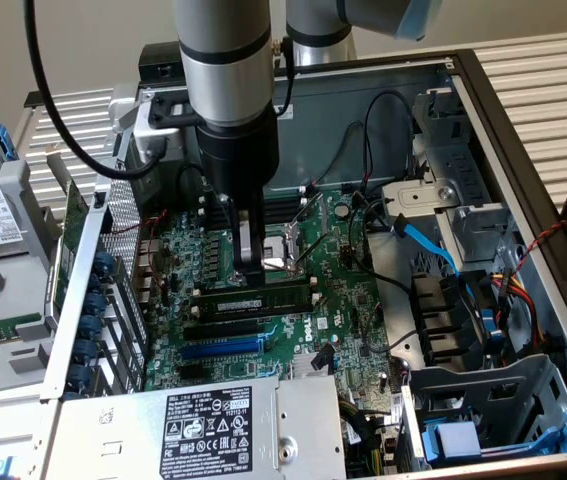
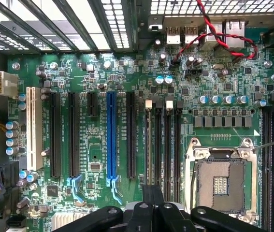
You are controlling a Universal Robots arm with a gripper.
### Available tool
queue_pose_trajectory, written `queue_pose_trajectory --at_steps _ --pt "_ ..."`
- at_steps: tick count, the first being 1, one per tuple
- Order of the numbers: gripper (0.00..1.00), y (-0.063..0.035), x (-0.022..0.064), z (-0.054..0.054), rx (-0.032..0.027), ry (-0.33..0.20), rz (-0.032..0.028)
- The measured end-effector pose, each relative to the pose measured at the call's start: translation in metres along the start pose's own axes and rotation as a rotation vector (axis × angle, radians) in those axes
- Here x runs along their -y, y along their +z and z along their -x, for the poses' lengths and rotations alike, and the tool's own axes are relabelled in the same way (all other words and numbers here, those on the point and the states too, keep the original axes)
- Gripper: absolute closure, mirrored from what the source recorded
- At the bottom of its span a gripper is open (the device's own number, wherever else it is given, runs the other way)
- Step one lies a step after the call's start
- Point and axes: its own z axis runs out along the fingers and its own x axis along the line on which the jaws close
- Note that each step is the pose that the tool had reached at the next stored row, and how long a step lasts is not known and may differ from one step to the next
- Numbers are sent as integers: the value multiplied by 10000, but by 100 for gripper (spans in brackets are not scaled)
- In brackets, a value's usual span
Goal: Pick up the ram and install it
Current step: 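Press down the ram until it locks into place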
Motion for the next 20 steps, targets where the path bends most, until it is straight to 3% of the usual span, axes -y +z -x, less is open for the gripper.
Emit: queue_pose_trajectory --at_steps 20 --pt "89 94 -10 11 -4 -1 -2"
